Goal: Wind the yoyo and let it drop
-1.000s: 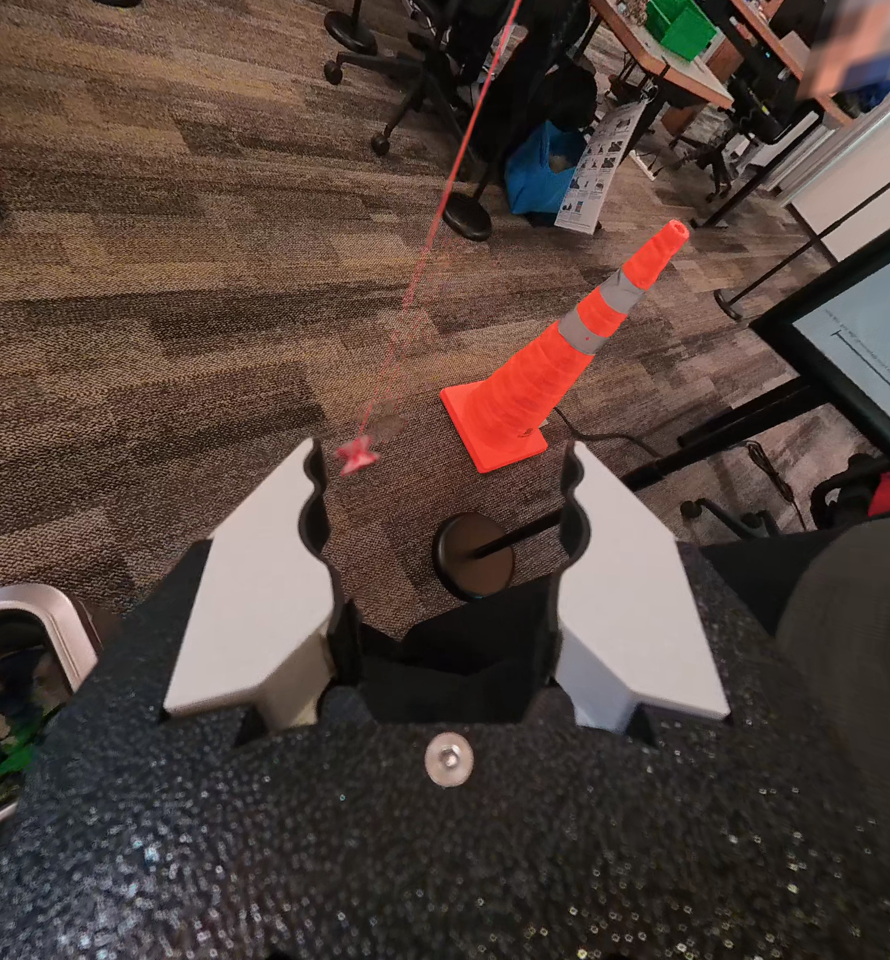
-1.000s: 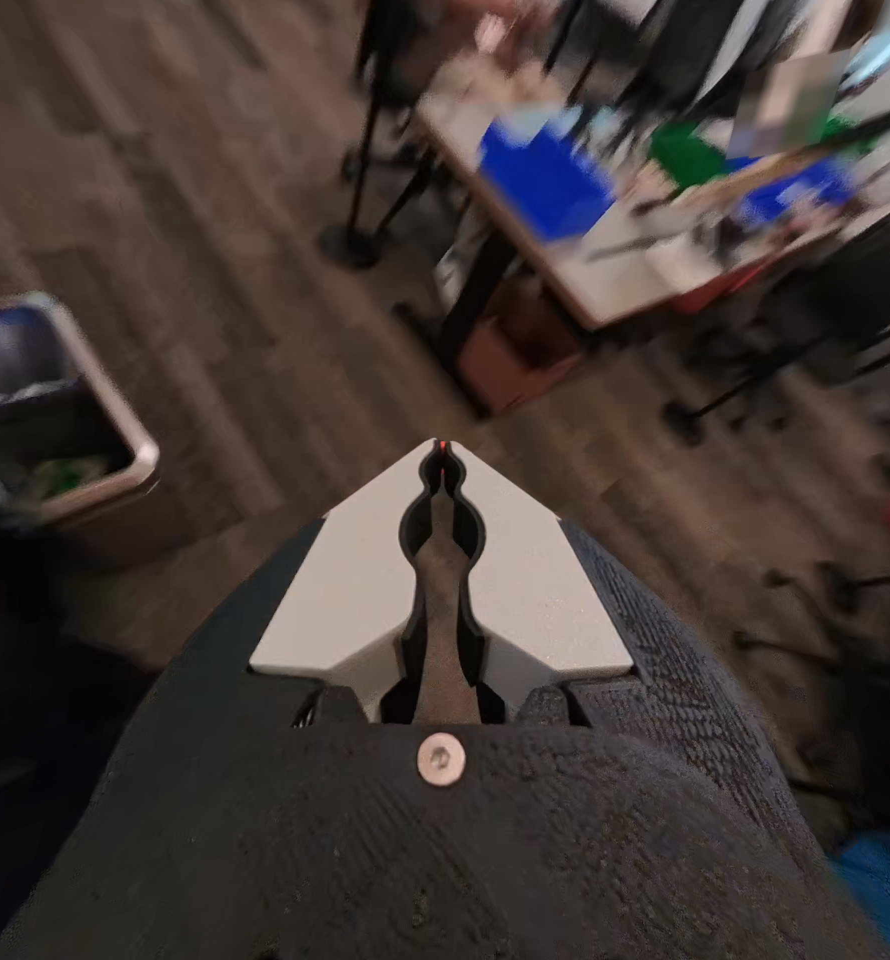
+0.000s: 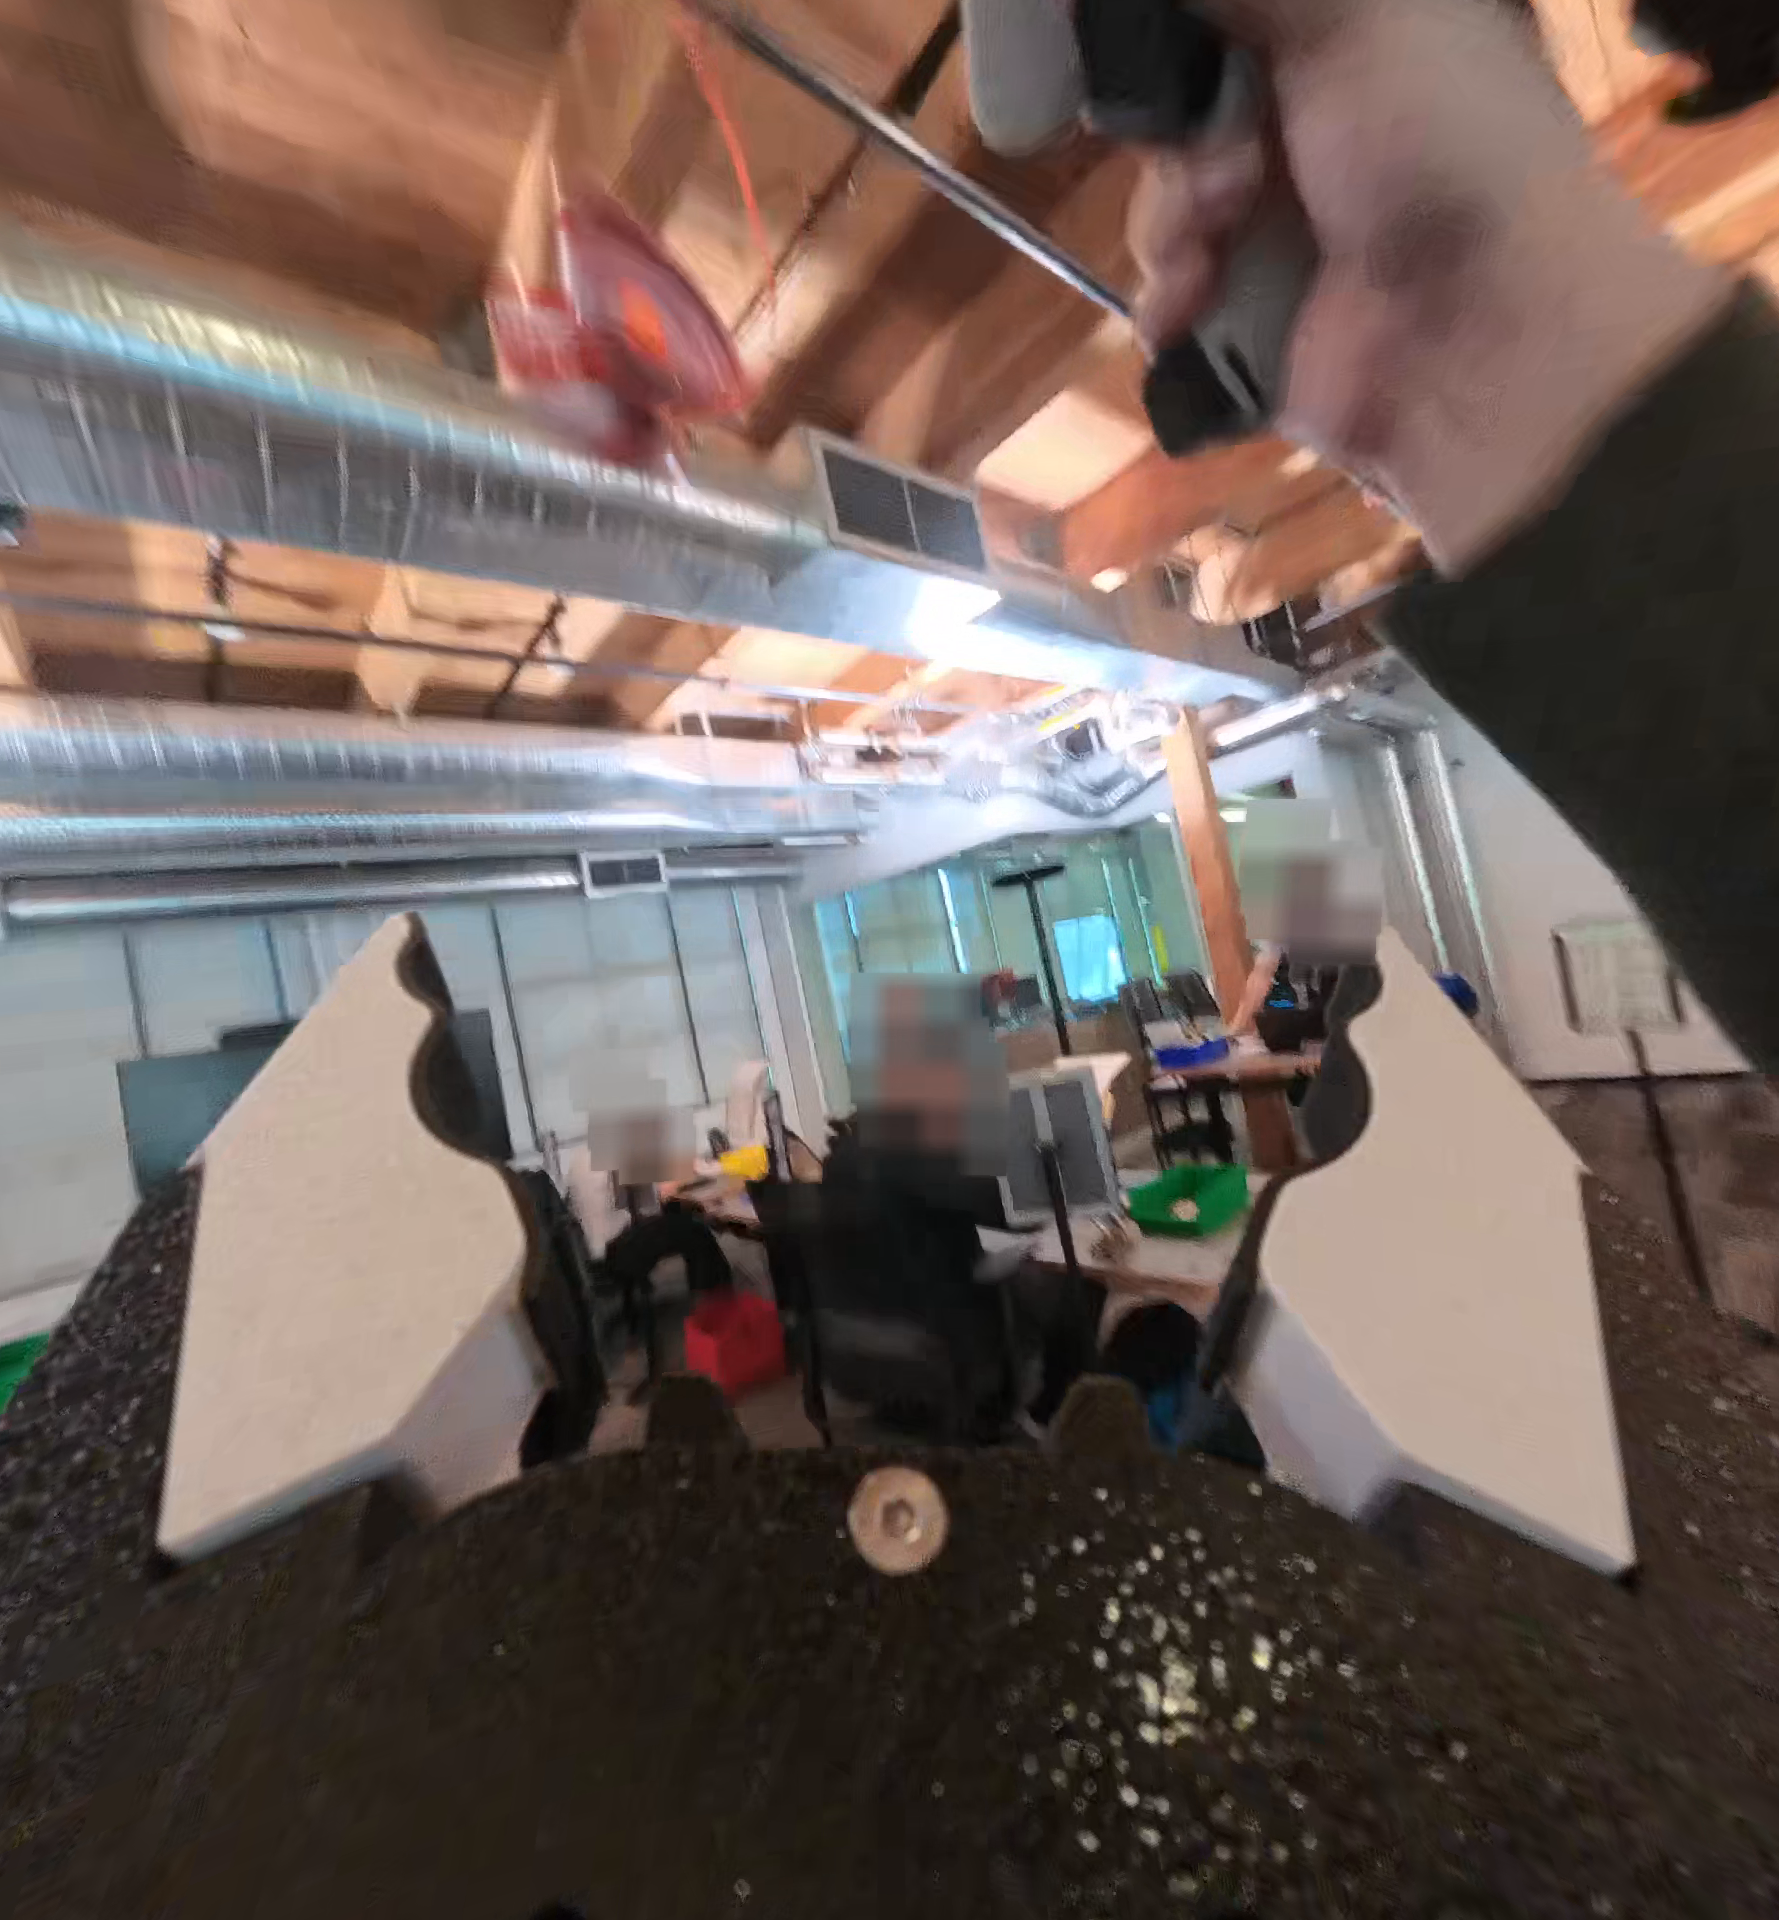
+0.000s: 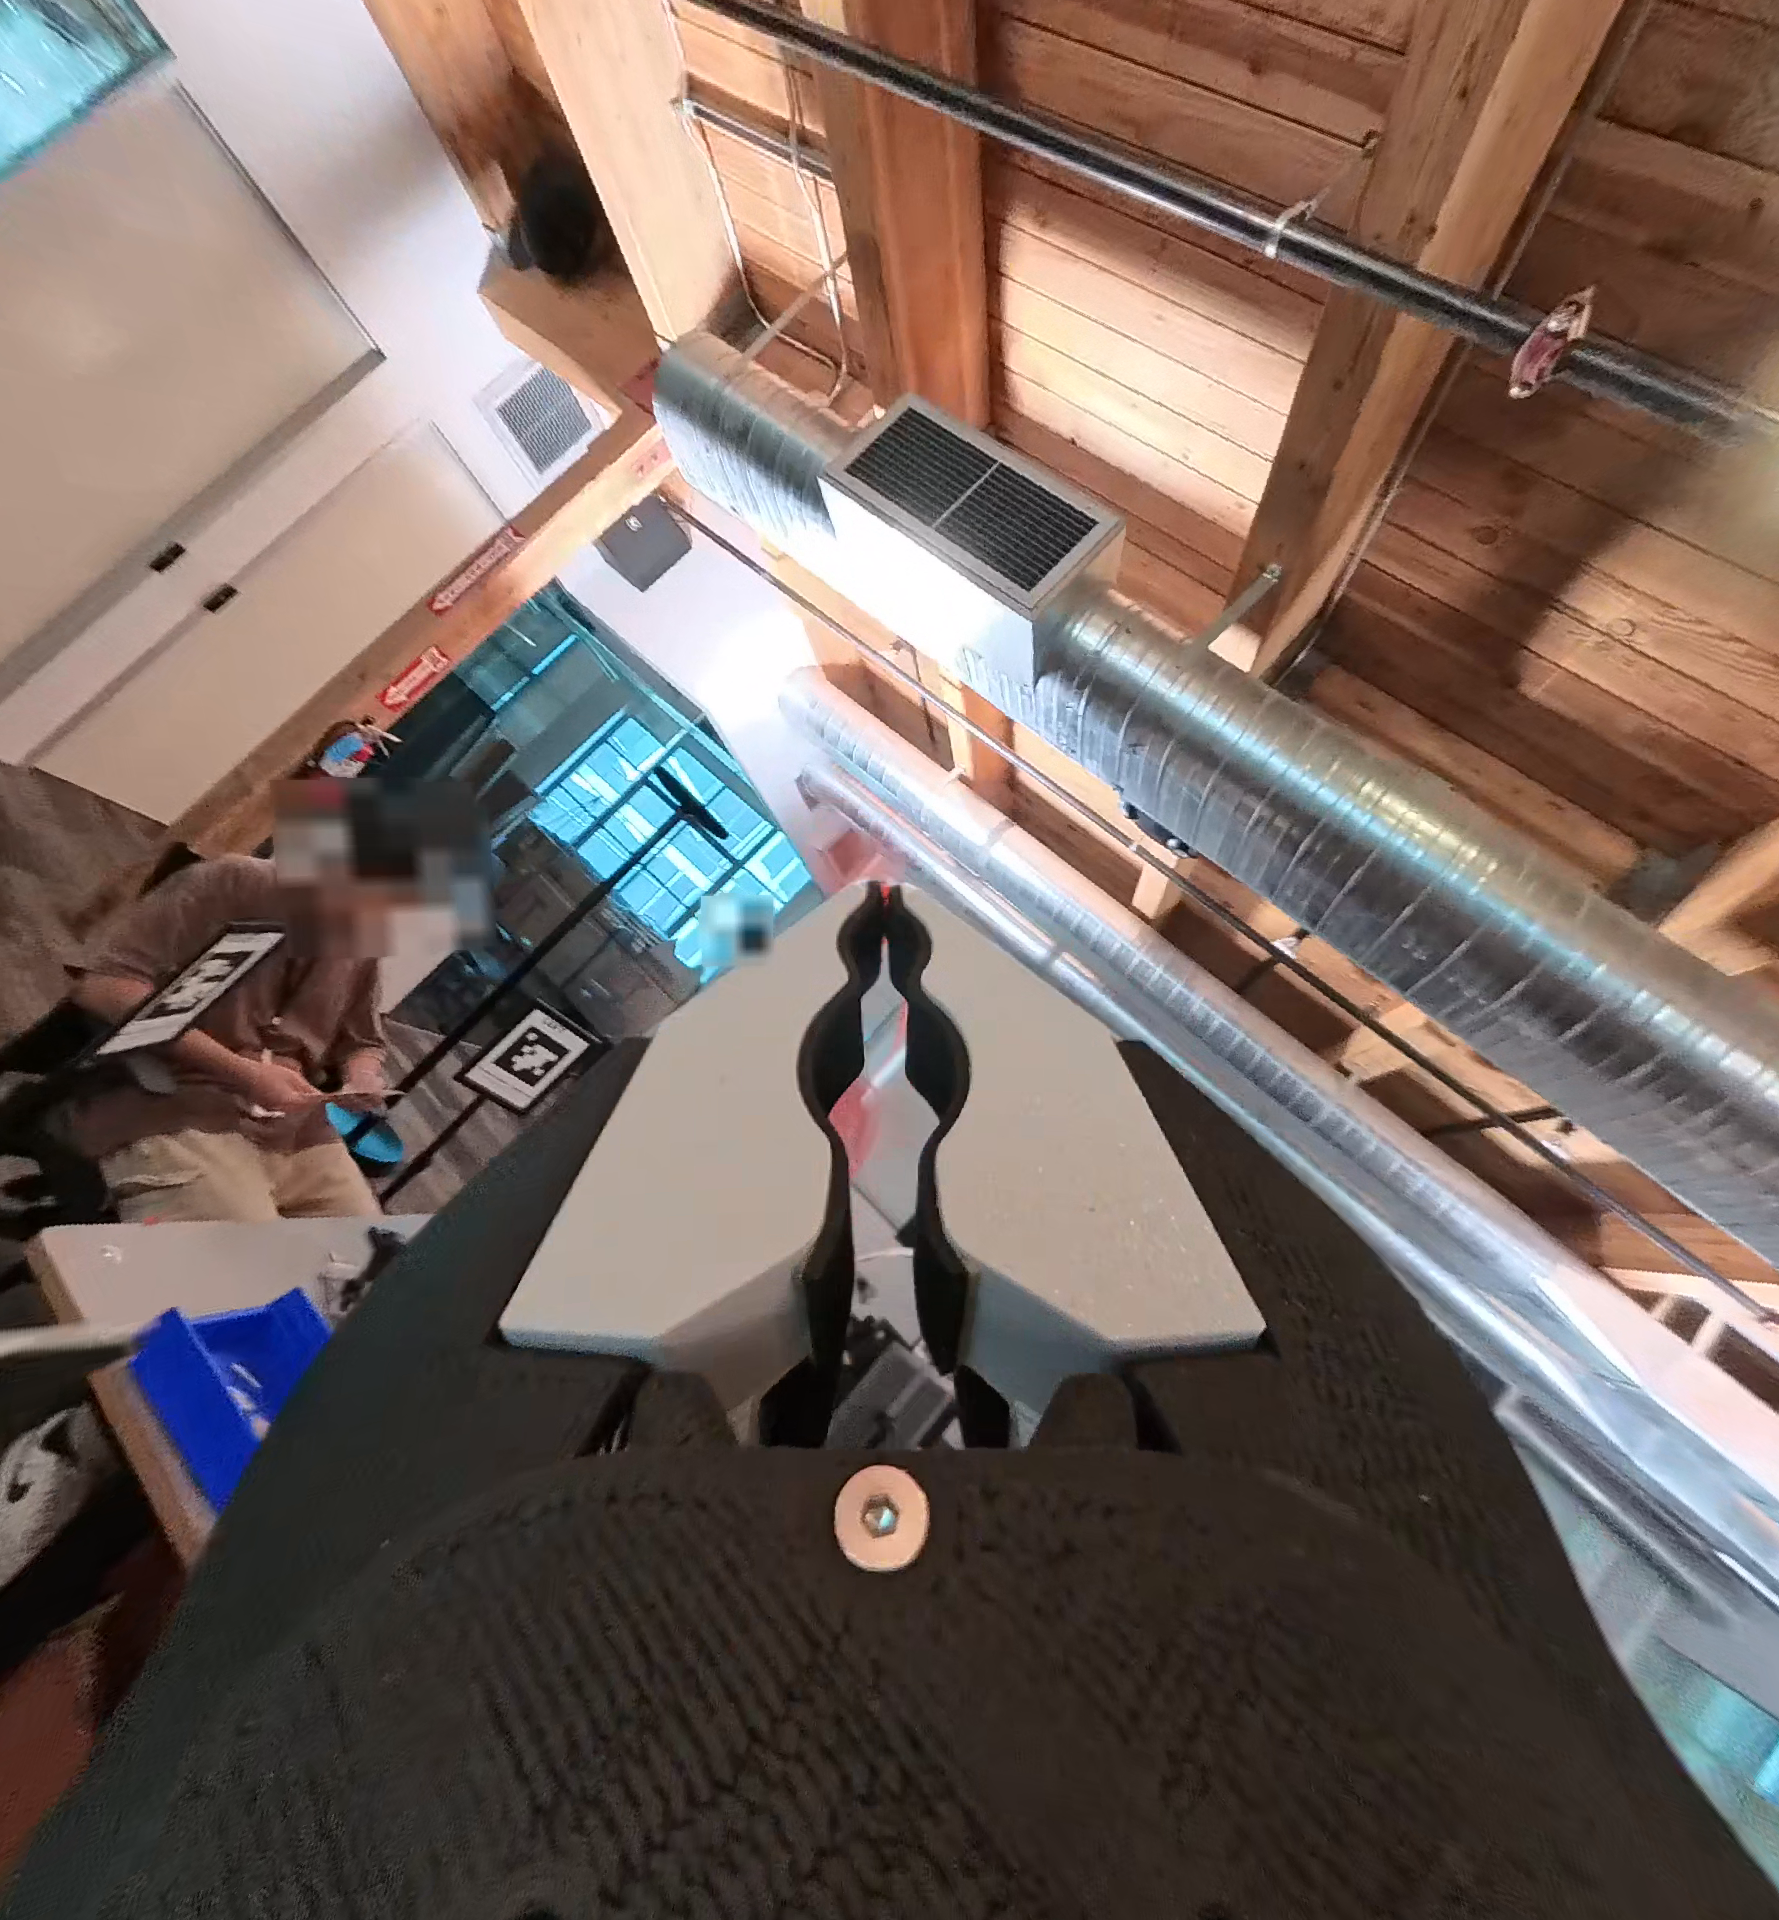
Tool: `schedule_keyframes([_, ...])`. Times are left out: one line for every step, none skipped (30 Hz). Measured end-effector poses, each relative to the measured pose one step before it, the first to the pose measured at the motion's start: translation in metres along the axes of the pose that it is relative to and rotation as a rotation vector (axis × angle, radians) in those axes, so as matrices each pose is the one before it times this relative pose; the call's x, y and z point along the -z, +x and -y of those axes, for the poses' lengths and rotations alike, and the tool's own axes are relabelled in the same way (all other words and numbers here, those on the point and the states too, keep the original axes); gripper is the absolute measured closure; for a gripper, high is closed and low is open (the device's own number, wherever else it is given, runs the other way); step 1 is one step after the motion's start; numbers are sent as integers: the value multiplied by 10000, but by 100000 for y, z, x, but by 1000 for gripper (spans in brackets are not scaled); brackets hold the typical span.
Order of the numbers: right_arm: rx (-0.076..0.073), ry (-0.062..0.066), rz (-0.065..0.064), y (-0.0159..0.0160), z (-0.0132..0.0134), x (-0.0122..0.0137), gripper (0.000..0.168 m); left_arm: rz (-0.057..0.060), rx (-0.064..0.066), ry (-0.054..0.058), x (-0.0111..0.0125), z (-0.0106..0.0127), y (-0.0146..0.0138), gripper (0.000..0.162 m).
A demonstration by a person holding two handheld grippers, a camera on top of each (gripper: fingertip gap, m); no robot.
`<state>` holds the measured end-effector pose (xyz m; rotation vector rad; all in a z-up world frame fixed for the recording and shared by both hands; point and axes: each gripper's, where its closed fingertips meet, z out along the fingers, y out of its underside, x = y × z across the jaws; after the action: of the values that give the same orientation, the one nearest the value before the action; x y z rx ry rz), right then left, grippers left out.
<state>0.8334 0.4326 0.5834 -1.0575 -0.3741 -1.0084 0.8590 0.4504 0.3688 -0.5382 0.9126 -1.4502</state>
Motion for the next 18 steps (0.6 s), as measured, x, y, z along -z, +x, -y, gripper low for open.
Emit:
schedule_keyframes([-203, 37, 227, -507, 75, 449, 168, 163, -260, 172, -1866, 766, -465, 3])
schedule_keyframes([-166, 33, 292, -744, -16, 522, 168, 138, -18, -130, -1735, -718, -766, 3])
schedule_keyframes([-113, -17, 251, -838, -249, 550, 168, -271, 695, -592, -1367, -2189, -56, 5])
schedule_keyframes([-82, -93, 303, -1045, -447, 568, 168, -926, 782, -385, -593, -2198, 940, 55])
schedule_keyframes([1, -362, 496, -1369, -1032, 303, 168, -1401, 527, -122, 102, -2143, 1722, 109])
schedule_keyframes([144, -297, 238, -1099, -1035, 184, 168, 186, 660, -254, 136, -2694, -274, 113])
schedule_keyframes([323, -693, 353, -1360, -1756, -129, 168, 28, 137, -185, 313, -2474, -13, 122])
schedule_keyframes([328, -610, 219, -1152, -1987, -235, 168, 187, 90, -149, 384, -2123, -71, 123])
schedule_keyframes([287, -409, 38, -868, -1781, -154, 168, 139, -17, -32, 459, -1672, 76, 123])
schedule_keyframes([216, -370, -9, -692, -1582, 22, 168, 31, -97, 92, 680, -1204, 415, 123])
schedule_keyframes([71, -241, -83, -357, -1255, 321, 168, -96, -57, 187, 803, -862, 462, 123])
schedule_keyframes([-168, -103, -139, -69, -1058, 780, 168, -4, -70, 212, 1023, -559, 328, 123])
schedule_keyframes([-346, 69, -224, 38, -810, 991, 168, 110, -204, 334, 1303, -119, 184, 123])
schedule_keyframes([-466, 170, -287, 23, -836, 1257, 168, 136, -334, 339, 1460, 203, 198, 123])
schedule_keyframes([-542, 240, -347, -43, -917, 1630, 168, 262, -583, 236, 1477, 467, 238, 123])
schedule_keyframes([-634, 253, -226, -472, -1346, 1828, 168, 279, -753, 161, 1444, 325, 22, 122])
schedule_keyframes([-683, 237, 110, -1192, -1357, 1929, 168, 146, -840, 106, 1342, 499, 270, 122])
schedule_keyframes([-780, 203, 407, -1765, -1765, 1893, 168, 46, -852, -19, 1200, 284, 320, 122])
